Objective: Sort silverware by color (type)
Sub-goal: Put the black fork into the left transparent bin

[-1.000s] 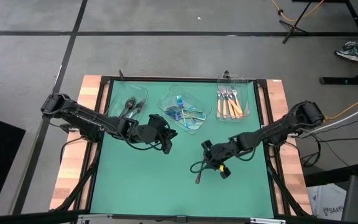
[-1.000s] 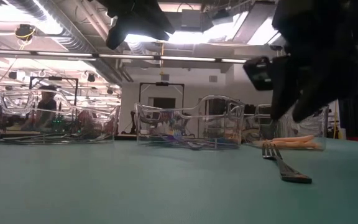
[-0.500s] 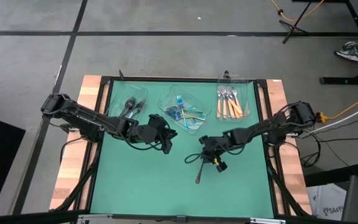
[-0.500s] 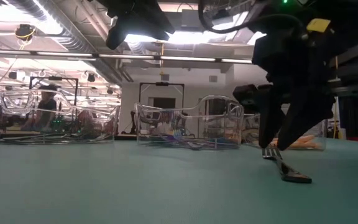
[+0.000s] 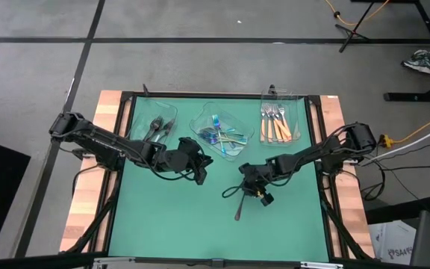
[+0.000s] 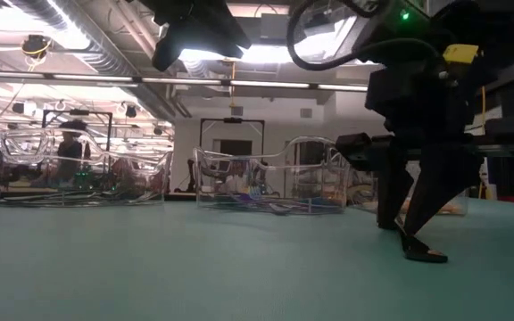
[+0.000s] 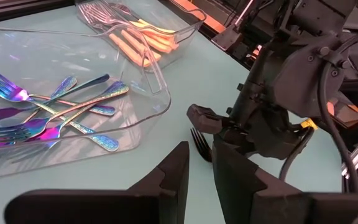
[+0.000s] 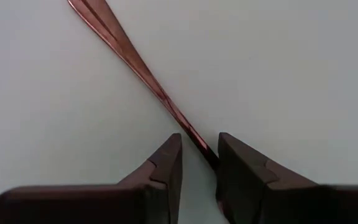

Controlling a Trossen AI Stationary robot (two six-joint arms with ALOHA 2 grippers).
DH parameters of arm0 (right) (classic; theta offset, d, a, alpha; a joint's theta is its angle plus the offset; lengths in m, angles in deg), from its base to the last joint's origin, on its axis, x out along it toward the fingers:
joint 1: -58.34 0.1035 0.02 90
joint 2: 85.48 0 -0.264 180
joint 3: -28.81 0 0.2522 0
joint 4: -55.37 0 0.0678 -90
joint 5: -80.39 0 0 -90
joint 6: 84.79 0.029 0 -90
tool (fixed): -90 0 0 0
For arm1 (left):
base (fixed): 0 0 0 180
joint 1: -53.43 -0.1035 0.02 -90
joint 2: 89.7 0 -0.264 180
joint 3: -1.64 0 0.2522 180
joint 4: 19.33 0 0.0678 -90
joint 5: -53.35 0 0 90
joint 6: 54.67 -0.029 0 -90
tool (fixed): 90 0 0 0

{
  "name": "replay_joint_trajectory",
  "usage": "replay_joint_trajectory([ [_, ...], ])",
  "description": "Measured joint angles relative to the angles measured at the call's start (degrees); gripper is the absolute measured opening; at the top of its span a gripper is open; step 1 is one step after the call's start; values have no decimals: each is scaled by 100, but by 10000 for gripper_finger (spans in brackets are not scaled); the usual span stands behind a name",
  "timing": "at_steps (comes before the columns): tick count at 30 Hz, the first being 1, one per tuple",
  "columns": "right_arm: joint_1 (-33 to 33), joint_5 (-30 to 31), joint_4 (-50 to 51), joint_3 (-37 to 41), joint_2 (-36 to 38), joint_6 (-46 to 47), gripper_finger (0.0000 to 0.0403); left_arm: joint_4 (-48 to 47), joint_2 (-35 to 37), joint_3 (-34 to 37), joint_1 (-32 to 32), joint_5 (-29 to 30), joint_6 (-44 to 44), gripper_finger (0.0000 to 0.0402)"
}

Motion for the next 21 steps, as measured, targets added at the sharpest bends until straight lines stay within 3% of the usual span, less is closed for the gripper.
replay_joint_trajectory([
  [10,-2,-108,-35,-16,-273,3,92,-20,0,0,-2,0,0,64],
  [21,2,-144,-47,-2,-293,59,5,-22,0,0,-2,0,0,64],
])
